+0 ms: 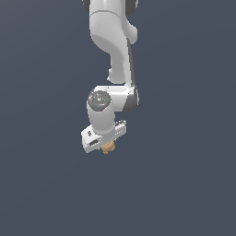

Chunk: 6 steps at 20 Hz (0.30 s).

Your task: Pick up the object and move it to a goal position.

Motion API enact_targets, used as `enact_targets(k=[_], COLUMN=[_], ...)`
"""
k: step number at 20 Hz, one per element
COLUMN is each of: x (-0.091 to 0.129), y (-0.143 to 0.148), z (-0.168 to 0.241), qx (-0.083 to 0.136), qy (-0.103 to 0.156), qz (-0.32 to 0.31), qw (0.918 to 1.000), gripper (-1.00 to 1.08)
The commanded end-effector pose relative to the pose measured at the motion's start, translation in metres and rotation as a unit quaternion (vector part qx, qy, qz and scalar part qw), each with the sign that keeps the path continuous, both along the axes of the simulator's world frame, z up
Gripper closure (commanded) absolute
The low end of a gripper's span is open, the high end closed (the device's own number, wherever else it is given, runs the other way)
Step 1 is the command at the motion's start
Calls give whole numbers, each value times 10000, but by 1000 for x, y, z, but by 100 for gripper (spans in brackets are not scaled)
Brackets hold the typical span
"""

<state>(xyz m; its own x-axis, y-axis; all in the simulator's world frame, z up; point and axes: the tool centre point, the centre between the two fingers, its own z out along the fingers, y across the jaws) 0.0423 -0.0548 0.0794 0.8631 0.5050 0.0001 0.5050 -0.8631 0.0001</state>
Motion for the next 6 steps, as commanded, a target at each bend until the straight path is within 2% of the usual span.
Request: enact_targets(k=[1,6], x=[-5,-8], y=[1,1], z=[5,9], qx=[0,0], qy=[1,1], qz=[0,0], qw=[10000,10000], gripper=[108,108])
